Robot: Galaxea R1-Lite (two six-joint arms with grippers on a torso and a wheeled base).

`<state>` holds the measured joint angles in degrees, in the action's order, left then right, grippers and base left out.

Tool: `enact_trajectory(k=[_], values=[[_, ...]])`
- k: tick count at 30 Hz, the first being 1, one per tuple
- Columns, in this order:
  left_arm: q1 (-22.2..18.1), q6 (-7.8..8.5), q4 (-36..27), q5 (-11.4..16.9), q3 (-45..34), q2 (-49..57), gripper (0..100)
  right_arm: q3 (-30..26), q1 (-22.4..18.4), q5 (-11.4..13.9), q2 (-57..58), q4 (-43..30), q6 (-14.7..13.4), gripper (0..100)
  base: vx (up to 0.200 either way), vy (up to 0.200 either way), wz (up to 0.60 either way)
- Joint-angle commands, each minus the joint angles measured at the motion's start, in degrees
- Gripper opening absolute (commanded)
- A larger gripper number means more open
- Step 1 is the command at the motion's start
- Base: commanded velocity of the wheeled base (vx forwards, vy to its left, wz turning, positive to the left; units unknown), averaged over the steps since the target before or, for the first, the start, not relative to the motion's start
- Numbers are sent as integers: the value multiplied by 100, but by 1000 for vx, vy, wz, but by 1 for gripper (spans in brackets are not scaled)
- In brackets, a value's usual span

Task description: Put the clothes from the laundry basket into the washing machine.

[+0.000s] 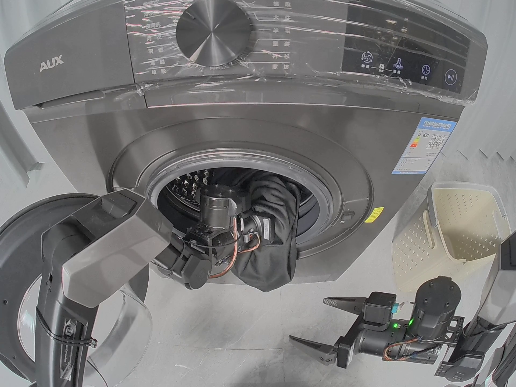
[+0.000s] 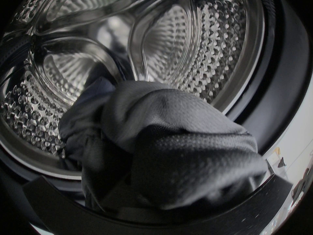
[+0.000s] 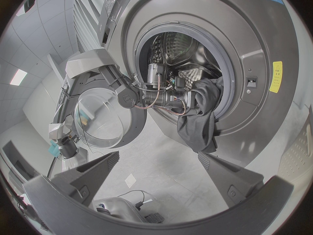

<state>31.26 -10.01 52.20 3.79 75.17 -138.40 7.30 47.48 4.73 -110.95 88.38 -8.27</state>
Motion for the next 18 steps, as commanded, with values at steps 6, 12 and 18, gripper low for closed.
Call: enact_trajectory(k=[6, 12, 18], values=[[-111, -485, 352, -678, 1474, -477, 0, 8, 24, 2, -15, 4, 0, 100, 0, 0, 0], [-348, -555, 370, -1205, 2248, -706, 0, 17, 15, 2, -15, 4, 0, 100, 0, 0, 0], [-392, -599, 423, -1249, 2309, -706, 0, 26, 24, -7, -15, 4, 0, 100, 0, 0, 0]])
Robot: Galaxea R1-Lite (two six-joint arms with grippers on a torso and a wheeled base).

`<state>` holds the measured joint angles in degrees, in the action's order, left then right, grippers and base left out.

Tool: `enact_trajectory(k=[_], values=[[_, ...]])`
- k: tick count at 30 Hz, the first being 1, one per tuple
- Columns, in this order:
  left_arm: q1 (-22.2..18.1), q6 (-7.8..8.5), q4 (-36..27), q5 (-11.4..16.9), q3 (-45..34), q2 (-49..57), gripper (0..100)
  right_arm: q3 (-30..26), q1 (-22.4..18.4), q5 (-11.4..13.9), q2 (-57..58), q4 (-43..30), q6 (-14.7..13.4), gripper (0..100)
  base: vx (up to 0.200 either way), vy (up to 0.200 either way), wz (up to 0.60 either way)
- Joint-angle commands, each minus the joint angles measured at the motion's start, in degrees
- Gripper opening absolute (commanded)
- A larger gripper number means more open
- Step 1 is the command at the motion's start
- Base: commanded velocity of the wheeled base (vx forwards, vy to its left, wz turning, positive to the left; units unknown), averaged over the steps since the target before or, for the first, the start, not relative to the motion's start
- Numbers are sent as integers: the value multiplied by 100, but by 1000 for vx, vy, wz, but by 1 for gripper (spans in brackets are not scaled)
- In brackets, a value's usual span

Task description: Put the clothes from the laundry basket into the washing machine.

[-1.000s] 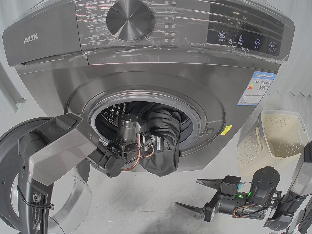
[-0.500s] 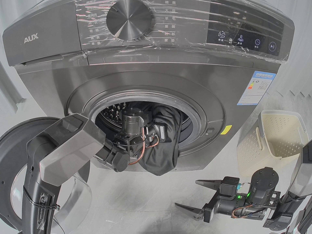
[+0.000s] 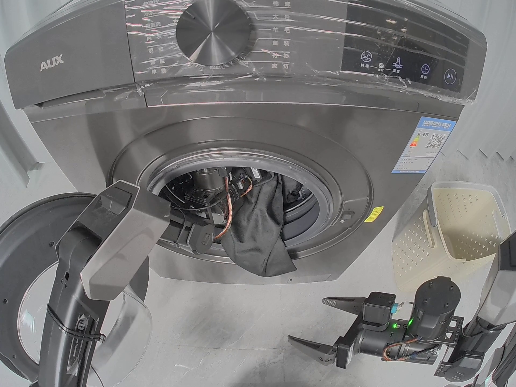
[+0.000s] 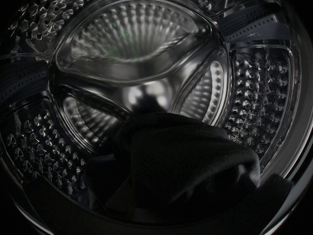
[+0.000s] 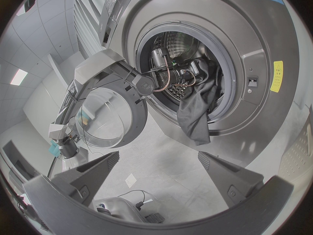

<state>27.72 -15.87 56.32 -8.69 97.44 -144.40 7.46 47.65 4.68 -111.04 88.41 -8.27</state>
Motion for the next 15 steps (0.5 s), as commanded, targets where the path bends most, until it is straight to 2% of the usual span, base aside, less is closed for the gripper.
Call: enact_trajectory(k=[1, 2, 3, 7, 8, 9, 15], values=[[-21, -4, 28, -1, 21, -97, 0, 10, -2, -2, -5, 1, 0, 100, 0, 0, 0], [-21, 5, 37, 17, -76, -89, 0, 10, -2, 6, -5, 1, 0, 100, 0, 0, 0], [5, 23, 46, 69, -261, -62, 100, 10, -2, 6, -5, 1, 0, 100, 0, 0, 0], [23, 23, 46, 69, -331, -36, 100, 10, -2, -2, -5, 1, 0, 100, 0, 0, 0], [181, 23, -51, 263, -902, 307, 100, 1, -2, 6, 4, 1, 0, 100, 0, 0, 0], [181, 32, -130, 315, -1096, 439, 100, 1, -2, -2, -5, 1, 0, 100, 0, 0, 0], [128, 181, -974, 553, -1676, 1072, 100, 1, 7, -2, -14, 1, 0, 100, 0, 0, 0]])
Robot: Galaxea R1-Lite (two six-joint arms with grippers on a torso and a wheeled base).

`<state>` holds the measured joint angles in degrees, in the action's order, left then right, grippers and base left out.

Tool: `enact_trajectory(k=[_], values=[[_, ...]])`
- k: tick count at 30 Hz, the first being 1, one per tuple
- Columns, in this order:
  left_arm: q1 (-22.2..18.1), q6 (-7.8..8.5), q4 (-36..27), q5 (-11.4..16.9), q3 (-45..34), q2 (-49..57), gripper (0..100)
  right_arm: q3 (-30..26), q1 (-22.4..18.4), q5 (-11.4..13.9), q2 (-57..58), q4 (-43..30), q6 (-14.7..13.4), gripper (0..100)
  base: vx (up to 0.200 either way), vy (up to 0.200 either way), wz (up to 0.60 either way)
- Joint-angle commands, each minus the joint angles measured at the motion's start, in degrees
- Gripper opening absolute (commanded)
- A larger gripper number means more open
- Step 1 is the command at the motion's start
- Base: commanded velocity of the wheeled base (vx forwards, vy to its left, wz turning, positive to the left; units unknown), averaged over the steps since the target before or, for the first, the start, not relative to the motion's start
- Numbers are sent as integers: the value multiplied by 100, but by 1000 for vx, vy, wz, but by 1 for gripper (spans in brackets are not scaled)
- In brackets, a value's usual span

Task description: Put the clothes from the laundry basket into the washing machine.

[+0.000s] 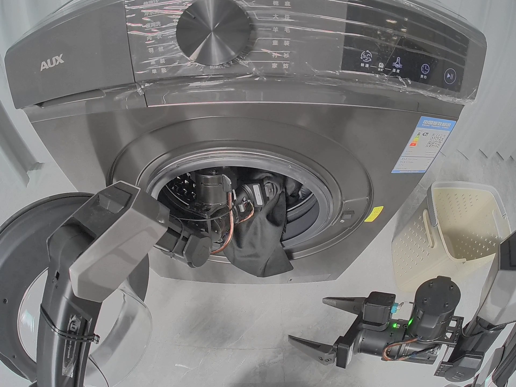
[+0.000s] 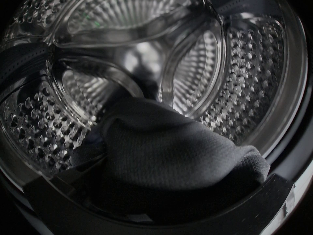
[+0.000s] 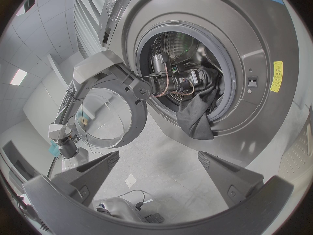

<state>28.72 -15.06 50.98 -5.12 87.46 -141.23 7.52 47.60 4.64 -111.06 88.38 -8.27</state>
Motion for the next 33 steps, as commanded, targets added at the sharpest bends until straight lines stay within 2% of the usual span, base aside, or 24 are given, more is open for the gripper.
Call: enact_trajectory(k=[1, 4, 7, 11, 16, 23, 24, 26, 33], values=[[11, 266, -642, 354, -914, 948, 100, 4, 12, 1, -13, 4, 0, 100, 0, 0, 0], [-24, 416, -844, 512, -1240, 1220, 100, -5, 12, 1, -13, 4, 0, 100, 0, 0, 0], [11, 460, -862, 530, -1442, 1326, 100, 4, 12, 1, -13, 4, 0, 100, 0, 0, 0], [134, 627, -835, 574, -1749, 1326, 100, 4, 30, 1, -21, 4, 0, 100, 0, 0, 0], [371, 688, -800, 626, -1978, 1133, 100, -5, 30, 1, -13, 4, 0, 100, 0, 0, 0], [380, 785, -677, 600, -1872, 649, 100, 4, 56, 1, -21, 4, 0, 100, 0, 0, 0], [353, 802, -616, 600, -1864, 605, 0, 4, 56, 1, -21, 4, 0, 100, 0, 0, 0], [310, 838, -572, 609, -1846, 570, 0, 4, 56, 1, -21, 4, 0, 100, 0, 0, 0], [195, 811, -545, 617, -1679, 535, 0, 12, 65, 1, -48, 4, 0, 100, 0, 0, 0]])
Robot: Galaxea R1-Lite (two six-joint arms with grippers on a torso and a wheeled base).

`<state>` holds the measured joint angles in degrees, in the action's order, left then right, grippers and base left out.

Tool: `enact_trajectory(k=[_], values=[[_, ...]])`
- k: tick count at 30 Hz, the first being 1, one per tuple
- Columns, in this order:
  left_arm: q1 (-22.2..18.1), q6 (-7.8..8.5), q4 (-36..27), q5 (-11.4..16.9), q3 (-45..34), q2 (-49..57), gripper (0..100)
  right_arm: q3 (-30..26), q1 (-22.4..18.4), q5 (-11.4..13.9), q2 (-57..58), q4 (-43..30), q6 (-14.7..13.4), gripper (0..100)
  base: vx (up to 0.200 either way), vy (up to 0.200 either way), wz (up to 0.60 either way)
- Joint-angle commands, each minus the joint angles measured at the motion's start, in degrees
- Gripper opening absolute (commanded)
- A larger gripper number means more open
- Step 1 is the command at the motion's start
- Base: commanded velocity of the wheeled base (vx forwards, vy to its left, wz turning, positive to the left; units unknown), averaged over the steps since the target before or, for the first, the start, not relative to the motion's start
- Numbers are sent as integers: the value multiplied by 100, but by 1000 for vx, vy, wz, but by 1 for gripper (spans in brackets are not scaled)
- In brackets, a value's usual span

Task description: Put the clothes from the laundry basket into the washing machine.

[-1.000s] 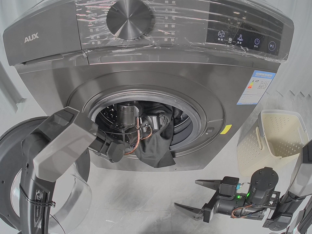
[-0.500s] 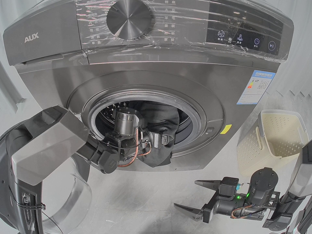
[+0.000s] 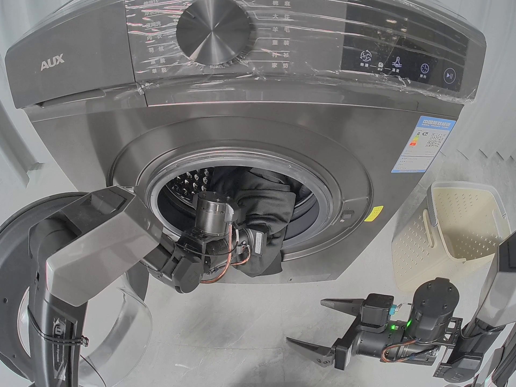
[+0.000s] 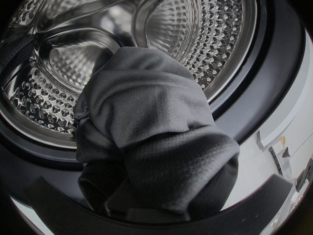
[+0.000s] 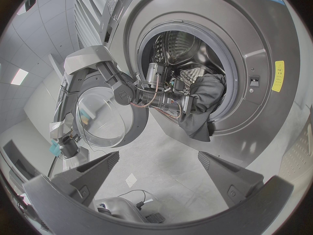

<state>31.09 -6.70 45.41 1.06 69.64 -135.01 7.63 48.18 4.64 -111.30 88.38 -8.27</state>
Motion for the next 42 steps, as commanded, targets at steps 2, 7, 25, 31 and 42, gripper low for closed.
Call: enact_trajectory(k=[2, 7, 25, 31, 42], values=[[-50, -121, 82, -62, 410, -131, 0, 2, 7, 1, -32, 4, 0, 100, 0, 0, 0], [-226, -701, 346, -502, 1807, -517, 0, 19, 43, -16, -32, 12, -8, 100, 0, 0, 0], [-322, -771, 513, -967, 2405, -834, 100, 45, 43, -16, -32, 12, -26, 100, 0, 0, 0], [-252, -701, -270, -959, 1499, -166, 100, 54, 43, -16, -32, 12, -26, 100, 0, 0, 0], [-287, -525, -779, -941, 867, 537, 100, 45, 43, -16, -41, 12, -35, 100, 0, 0, 0]])
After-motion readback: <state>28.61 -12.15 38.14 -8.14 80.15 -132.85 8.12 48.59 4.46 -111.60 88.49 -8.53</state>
